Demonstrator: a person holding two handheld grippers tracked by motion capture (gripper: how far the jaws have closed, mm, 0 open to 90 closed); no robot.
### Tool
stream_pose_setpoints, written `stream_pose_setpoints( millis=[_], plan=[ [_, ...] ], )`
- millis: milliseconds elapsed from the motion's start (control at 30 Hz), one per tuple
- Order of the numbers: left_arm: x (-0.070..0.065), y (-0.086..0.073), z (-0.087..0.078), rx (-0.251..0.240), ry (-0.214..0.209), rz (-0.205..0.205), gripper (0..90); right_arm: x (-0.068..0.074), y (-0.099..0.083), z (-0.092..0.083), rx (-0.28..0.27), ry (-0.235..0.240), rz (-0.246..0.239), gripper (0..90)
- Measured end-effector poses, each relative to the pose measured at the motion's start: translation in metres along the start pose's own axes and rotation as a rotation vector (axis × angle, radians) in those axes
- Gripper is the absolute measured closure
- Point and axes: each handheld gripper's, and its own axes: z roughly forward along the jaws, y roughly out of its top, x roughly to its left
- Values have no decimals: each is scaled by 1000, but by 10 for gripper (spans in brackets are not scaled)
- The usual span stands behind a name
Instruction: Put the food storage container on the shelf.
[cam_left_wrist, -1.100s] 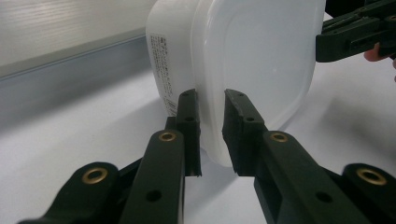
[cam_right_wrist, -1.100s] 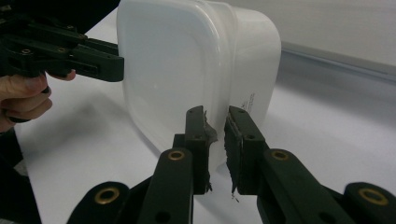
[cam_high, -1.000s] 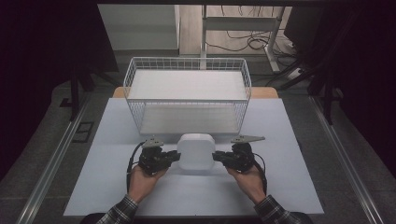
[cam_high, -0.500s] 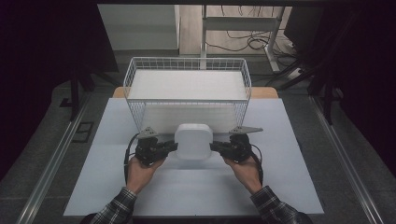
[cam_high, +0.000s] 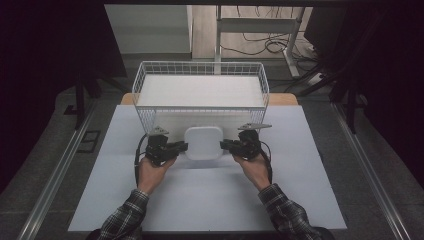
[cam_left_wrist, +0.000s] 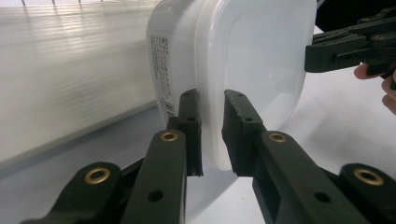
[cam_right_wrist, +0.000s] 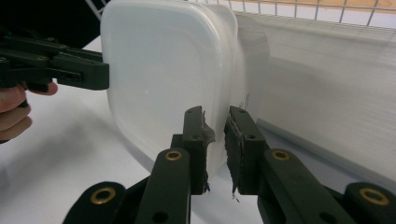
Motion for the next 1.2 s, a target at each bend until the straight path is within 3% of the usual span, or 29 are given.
stream_pose_setpoints(
  millis=[267,400,500,600,633,900,1067,1167,1200],
  plan=[
    [6,5,15,12,6,-7,784,-13,2,10,6,-21,25,772],
    [11,6,18,10,-4,-25,781,-18,2,11,-5,4,53,772],
    [13,5,19,0,-16,-22,773,-18,3,12,-8,4,37,765],
    [13,5,19,-27,3,14,747,-19,4,12,-13,3,32,750],
    [13,5,19,-44,14,32,747,-19,5,14,-16,-18,23,718],
    [18,12,23,-84,46,34,684,-21,10,16,-45,-46,28,691],
    [19,18,26,-102,89,43,615,-23,17,19,-66,-78,17,676],
    [14,23,28,-98,162,121,578,-23,20,21,-74,-93,8,716],
    [12,23,28,-95,169,132,565,-22,21,21,-76,-101,2,732]
  ],
)
